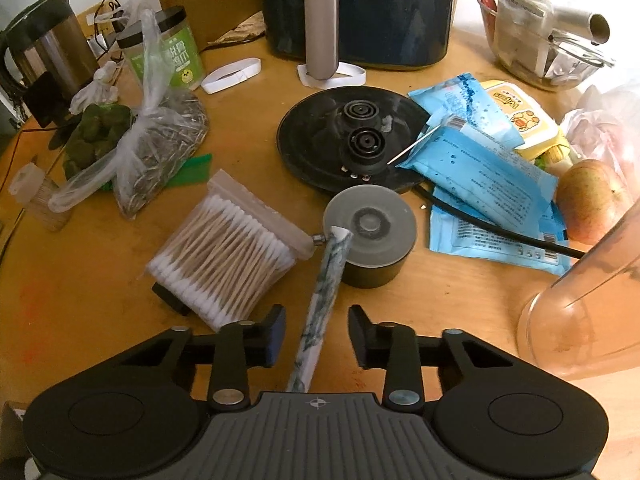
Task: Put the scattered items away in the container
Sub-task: 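Lower the right tool onto the marbled pen and close on it, then lift the marbled pen with the right tool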
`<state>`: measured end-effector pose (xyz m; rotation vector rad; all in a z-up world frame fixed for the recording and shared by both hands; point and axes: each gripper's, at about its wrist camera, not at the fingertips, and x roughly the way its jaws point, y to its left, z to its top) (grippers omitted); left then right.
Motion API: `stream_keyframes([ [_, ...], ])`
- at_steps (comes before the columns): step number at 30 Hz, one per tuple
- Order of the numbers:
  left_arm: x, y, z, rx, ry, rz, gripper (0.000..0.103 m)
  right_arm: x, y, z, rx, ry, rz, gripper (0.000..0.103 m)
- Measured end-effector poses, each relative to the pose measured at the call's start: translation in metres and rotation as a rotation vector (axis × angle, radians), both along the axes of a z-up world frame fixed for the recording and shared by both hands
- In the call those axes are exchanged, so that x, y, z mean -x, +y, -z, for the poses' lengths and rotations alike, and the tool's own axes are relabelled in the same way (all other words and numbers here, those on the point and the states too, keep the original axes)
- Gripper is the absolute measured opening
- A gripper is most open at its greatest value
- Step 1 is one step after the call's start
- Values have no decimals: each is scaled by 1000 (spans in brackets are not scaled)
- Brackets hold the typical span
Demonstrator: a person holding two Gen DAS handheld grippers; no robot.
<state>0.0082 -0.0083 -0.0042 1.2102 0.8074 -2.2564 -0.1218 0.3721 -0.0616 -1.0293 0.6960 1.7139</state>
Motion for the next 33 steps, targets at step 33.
stream_keyframes([
  [33,71,6,-21,27,139,312,98,-44,-45,-89,-71,117,177,11],
])
